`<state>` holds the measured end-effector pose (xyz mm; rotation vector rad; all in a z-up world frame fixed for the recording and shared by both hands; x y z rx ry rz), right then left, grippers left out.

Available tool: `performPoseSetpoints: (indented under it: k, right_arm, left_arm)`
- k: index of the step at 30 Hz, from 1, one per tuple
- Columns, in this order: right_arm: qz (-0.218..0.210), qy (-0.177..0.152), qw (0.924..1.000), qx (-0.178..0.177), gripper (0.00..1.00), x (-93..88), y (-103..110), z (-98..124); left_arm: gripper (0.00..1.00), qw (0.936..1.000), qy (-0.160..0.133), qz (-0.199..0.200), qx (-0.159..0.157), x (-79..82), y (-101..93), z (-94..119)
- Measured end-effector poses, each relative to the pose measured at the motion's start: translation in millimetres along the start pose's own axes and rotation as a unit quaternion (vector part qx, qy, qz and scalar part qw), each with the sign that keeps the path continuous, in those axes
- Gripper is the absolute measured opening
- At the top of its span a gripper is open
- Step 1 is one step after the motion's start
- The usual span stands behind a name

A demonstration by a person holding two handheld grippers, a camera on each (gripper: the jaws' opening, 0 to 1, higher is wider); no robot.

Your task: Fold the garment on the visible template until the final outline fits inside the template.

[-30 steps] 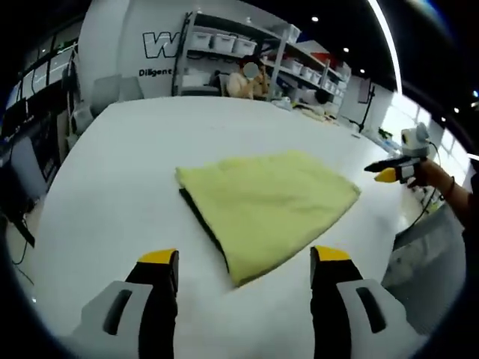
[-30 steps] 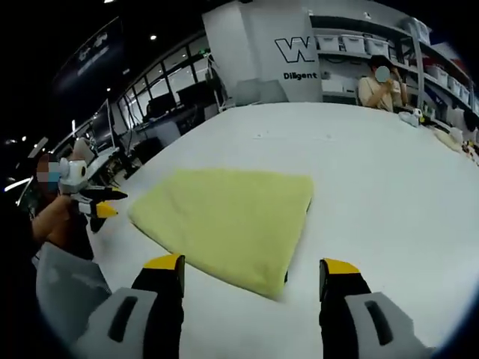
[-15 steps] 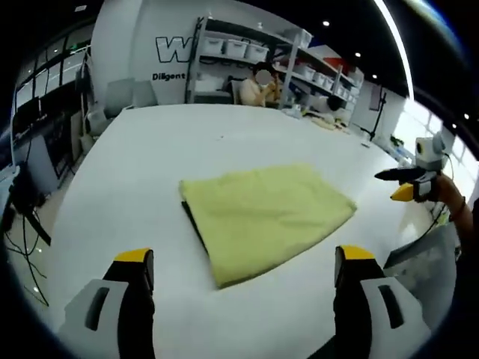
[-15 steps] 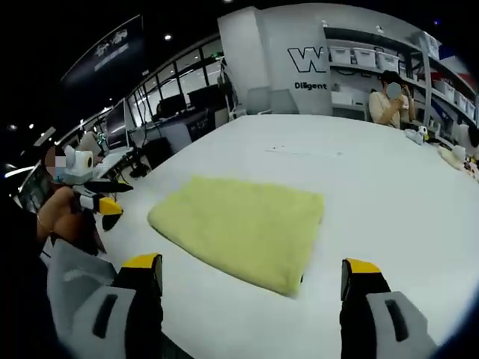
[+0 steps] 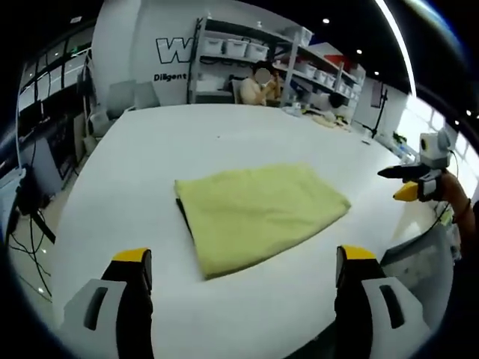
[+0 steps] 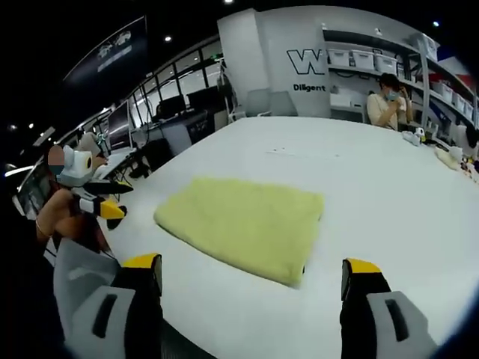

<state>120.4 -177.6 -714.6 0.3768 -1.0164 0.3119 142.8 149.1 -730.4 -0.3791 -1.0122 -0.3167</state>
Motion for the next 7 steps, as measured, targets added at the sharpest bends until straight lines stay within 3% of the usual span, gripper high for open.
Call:
performPoseSetpoints:
  k: [7]
  right_arm:
    - [0.009, 0.007, 0.9999, -0.006, 0.99, -2.2, -1.0, 0.6]
  left_arm:
    - [0.99, 0.9999, 0.008, -0.014, 0.002, 0.4, -0.7, 1.4]
Point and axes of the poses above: the point that each gripper's makers call its tool centre point, and the gripper's own axes: z roughly backward along the fingers, y roughly to its left, x roughly out of its top, the point moved 5 cm from there along z, roughly backward along the fingers, and after that the axes turned 8 degrees about -y, right-handed, at the moved point
